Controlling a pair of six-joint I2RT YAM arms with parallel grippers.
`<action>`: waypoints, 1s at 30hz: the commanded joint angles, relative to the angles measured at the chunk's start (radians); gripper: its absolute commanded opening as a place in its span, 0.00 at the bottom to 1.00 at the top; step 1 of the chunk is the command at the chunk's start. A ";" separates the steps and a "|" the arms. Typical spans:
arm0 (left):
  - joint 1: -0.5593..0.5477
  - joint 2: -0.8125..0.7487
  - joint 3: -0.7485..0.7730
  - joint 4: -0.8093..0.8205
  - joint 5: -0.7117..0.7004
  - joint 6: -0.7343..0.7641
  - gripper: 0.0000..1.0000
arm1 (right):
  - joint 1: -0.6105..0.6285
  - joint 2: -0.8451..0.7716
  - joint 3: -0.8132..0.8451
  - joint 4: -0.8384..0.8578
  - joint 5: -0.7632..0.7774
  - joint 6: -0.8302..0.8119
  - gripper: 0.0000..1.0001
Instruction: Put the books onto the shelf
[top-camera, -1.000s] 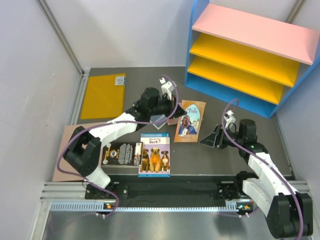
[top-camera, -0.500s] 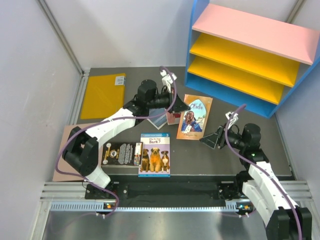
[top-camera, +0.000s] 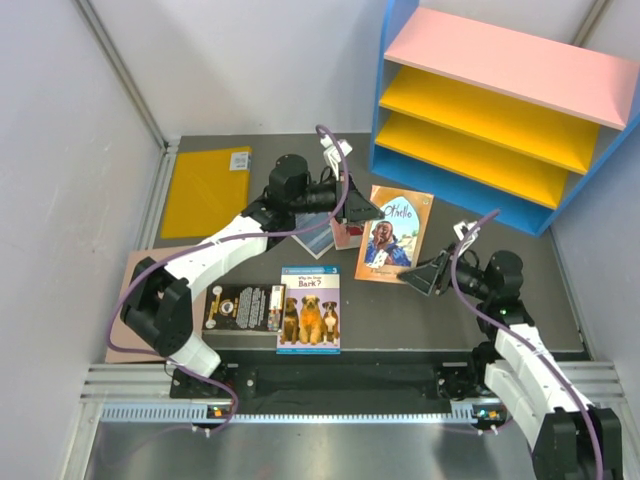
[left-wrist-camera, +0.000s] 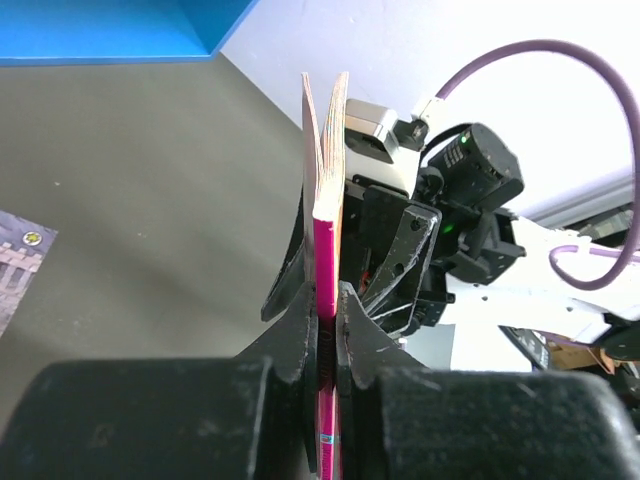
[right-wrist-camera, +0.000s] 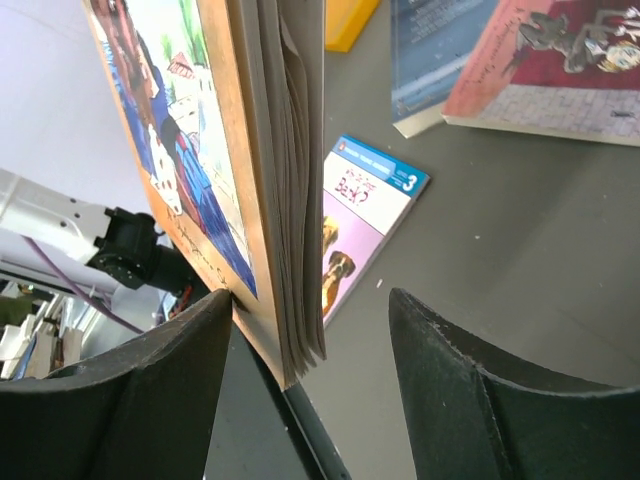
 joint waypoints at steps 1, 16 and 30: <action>0.003 -0.039 0.042 0.109 0.040 -0.040 0.00 | 0.009 -0.038 -0.047 0.245 -0.033 0.131 0.64; 0.015 0.010 0.038 0.155 0.034 -0.074 0.00 | 0.009 -0.015 0.003 0.264 -0.093 0.152 0.03; 0.095 -0.019 0.002 -0.041 -0.061 0.059 0.65 | 0.010 0.013 0.371 -0.209 0.015 -0.106 0.00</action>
